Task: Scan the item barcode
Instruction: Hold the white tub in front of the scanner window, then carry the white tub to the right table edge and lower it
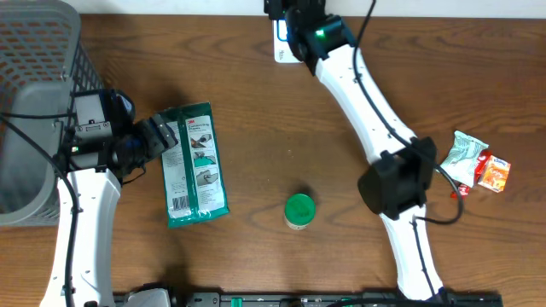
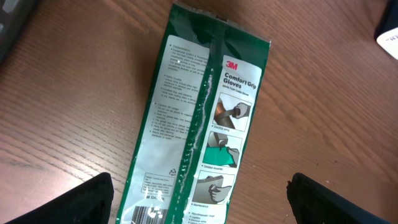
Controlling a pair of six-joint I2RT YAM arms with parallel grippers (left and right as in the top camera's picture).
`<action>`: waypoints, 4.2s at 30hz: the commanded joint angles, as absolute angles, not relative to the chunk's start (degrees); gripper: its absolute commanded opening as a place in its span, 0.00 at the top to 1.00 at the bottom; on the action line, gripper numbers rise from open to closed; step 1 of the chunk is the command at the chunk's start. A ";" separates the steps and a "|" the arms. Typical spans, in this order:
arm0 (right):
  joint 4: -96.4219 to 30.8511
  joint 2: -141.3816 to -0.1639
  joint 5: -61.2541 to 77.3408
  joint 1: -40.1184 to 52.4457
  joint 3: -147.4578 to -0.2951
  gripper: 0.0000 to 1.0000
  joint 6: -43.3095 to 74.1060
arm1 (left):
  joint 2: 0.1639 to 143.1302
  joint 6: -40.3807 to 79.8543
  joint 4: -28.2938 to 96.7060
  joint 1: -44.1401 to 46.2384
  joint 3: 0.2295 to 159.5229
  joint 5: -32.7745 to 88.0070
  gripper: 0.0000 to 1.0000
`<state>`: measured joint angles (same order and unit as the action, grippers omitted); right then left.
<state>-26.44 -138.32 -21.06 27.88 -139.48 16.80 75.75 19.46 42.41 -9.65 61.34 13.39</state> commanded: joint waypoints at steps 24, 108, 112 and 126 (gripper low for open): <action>-12.34 -150.61 -22.22 25.52 -140.00 0.99 15.86 | 74.85 19.14 42.63 -9.85 61.73 13.41 0.11; -66.63 -117.67 -9.65 -7.81 -94.30 0.99 10.63 | 74.85 19.14 42.63 -9.85 61.73 13.41 0.11; -64.18 -117.67 -10.26 -10.39 -92.29 0.99 10.61 | 74.85 19.14 42.63 -9.85 61.73 13.41 0.11; -65.84 -117.67 -10.26 -12.82 -92.05 0.13 4.40 | 74.85 19.14 42.63 -9.85 61.73 13.41 0.11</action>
<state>-65.36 -117.80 -8.84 -12.21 -93.12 7.27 75.75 19.46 42.44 -9.65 61.34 13.39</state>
